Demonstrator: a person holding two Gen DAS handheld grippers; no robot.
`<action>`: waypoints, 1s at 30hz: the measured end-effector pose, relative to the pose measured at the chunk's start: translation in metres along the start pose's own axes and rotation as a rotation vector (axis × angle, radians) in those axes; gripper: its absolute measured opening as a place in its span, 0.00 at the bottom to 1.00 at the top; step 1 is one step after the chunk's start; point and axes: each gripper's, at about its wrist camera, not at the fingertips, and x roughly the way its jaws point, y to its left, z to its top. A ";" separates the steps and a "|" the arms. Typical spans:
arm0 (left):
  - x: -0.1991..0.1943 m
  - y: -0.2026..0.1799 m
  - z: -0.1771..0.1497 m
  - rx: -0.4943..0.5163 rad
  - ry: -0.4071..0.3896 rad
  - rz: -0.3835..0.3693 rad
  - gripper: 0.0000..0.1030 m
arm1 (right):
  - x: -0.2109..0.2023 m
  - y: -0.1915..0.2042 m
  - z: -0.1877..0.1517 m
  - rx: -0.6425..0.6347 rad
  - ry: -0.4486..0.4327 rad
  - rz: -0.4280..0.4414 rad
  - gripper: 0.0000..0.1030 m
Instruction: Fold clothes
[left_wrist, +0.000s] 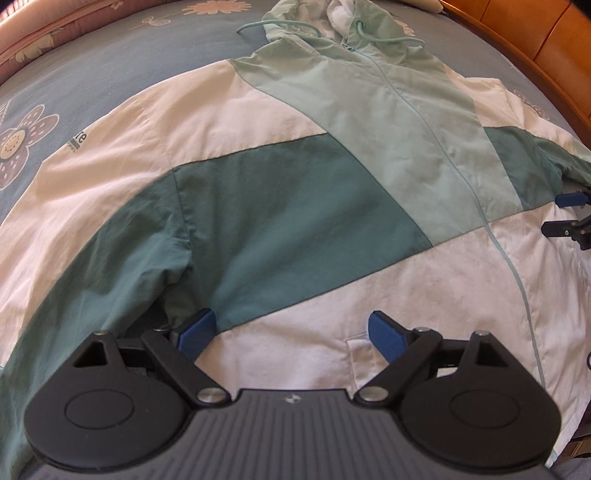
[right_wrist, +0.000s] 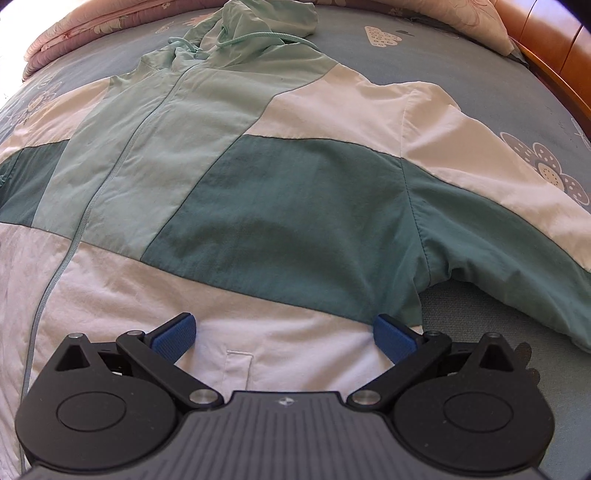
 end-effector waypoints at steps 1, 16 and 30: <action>-0.001 0.000 -0.001 -0.007 0.006 0.004 0.87 | 0.000 0.000 0.000 -0.002 -0.002 -0.003 1.00; 0.040 -0.002 0.105 -0.076 -0.221 -0.083 0.87 | -0.004 0.003 -0.010 0.046 -0.091 -0.036 1.00; 0.068 0.077 0.144 -0.198 -0.217 0.147 0.90 | -0.003 0.003 0.013 0.053 0.000 -0.041 1.00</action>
